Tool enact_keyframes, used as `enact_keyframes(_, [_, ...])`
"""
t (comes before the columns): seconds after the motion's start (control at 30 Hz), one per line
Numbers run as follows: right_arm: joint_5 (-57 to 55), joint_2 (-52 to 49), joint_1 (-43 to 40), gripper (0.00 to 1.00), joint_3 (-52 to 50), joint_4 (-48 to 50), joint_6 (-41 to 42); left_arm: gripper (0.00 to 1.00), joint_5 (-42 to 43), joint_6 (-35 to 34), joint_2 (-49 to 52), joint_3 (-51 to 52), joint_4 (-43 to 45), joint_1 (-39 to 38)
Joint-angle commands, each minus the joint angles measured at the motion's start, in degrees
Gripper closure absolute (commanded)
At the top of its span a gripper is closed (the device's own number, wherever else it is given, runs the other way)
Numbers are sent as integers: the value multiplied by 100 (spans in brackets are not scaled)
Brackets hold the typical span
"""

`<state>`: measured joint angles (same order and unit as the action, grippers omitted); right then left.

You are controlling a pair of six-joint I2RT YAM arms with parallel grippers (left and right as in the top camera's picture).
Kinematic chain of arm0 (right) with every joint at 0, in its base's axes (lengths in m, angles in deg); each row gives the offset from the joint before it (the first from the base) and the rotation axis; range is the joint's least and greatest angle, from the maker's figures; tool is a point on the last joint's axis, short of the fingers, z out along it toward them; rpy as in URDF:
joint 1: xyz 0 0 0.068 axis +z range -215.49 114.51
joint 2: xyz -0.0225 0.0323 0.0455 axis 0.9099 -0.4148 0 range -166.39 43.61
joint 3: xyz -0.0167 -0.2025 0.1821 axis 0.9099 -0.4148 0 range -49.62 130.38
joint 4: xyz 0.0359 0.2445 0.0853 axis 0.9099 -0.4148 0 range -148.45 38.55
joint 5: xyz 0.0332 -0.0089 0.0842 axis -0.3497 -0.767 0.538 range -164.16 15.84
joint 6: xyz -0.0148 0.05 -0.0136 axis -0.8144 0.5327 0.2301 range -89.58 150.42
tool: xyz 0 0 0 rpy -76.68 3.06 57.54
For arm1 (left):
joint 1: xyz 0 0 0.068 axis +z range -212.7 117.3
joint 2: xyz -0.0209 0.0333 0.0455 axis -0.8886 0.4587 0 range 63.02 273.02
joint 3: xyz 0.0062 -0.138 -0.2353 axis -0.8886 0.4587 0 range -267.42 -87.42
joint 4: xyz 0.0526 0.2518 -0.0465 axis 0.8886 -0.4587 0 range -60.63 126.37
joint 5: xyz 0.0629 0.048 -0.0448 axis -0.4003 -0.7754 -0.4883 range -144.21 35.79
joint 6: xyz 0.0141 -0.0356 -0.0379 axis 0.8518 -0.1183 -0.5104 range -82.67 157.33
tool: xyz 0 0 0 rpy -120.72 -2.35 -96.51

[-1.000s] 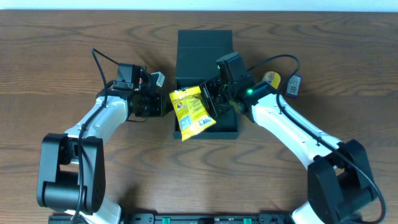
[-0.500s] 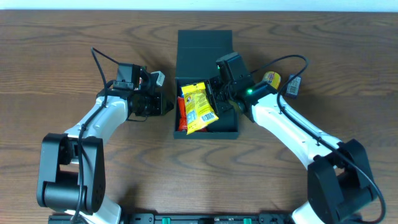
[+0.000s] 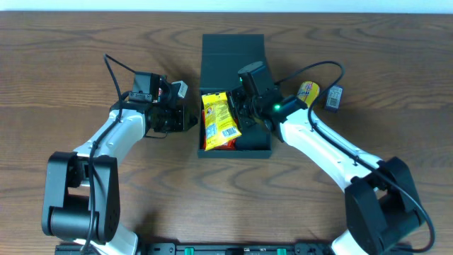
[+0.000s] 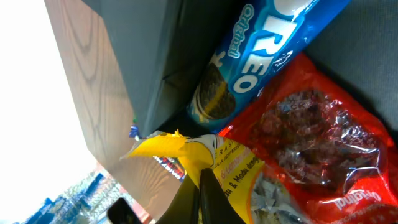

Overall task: Pack container
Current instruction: 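Lower the yellow bag into the box's left side and release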

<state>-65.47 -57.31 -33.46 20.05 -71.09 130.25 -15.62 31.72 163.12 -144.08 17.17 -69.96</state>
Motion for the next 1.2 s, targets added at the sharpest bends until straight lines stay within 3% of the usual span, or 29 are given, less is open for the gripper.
enact_keyframes(0.0, [-240,-46,107,98,-4,13,-24,86,-20,22,42,37,2,22])
enact_keyframes(0.63, [-586,-46,433,97,-4,20,-223,85,-17,22,42,37,0,22])
enact_keyframes(0.7, [-584,-46,468,82,-4,42,-234,86,-20,22,42,37,2,22])
enact_keyframes(0.87, [-431,-44,446,1,-4,501,-1552,85,-20,24,42,37,0,22])
enact_keyframes(1.17, [149,28,111,1,-2,741,-3206,85,-20,24,42,37,0,22])
